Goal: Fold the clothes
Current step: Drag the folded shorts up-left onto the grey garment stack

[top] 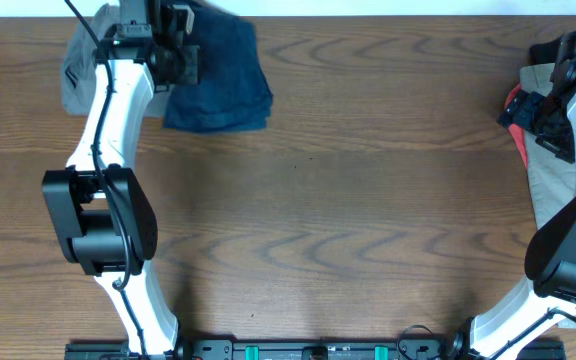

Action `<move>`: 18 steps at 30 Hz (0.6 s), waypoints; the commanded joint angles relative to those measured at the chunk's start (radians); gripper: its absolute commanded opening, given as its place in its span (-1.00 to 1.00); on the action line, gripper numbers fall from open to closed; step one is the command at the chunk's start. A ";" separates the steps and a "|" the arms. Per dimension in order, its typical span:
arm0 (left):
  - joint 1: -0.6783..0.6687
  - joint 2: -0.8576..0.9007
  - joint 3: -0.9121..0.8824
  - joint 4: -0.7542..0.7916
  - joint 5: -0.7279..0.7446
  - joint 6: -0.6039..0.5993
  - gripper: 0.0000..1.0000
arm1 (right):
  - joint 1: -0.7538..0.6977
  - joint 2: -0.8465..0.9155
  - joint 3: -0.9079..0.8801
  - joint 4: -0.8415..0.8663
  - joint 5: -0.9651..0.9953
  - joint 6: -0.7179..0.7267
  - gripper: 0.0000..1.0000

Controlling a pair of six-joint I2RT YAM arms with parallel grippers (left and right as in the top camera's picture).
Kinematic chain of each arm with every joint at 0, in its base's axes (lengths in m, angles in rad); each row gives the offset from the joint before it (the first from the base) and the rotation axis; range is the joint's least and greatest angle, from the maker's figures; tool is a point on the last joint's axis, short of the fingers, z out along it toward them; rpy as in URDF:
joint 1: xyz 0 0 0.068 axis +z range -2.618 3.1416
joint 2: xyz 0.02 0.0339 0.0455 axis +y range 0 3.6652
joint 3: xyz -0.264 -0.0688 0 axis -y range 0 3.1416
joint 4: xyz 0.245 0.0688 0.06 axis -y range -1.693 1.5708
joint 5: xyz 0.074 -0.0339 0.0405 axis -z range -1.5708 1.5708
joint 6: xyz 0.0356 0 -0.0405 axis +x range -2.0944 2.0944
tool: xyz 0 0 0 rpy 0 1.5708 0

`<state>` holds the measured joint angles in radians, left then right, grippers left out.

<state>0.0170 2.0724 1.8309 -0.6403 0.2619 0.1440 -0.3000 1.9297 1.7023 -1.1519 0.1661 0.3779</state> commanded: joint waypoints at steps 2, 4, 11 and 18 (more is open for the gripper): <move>0.003 -0.013 0.056 -0.018 -0.016 0.059 -0.88 | 0.000 0.000 0.015 0.000 0.010 -0.012 0.99; 0.002 -0.013 0.071 -0.035 -0.017 0.066 -0.88 | 0.000 0.000 0.015 0.000 0.010 -0.012 0.99; 0.003 -0.013 0.154 -0.096 -0.047 0.100 -0.88 | 0.000 0.000 0.015 0.000 0.010 -0.012 0.98; 0.018 -0.013 0.183 -0.097 -0.099 0.153 -0.88 | 0.000 0.000 0.015 0.000 0.010 -0.012 0.99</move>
<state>0.0193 2.0724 1.9827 -0.7414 0.2077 0.2527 -0.3000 1.9297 1.7023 -1.1519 0.1661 0.3779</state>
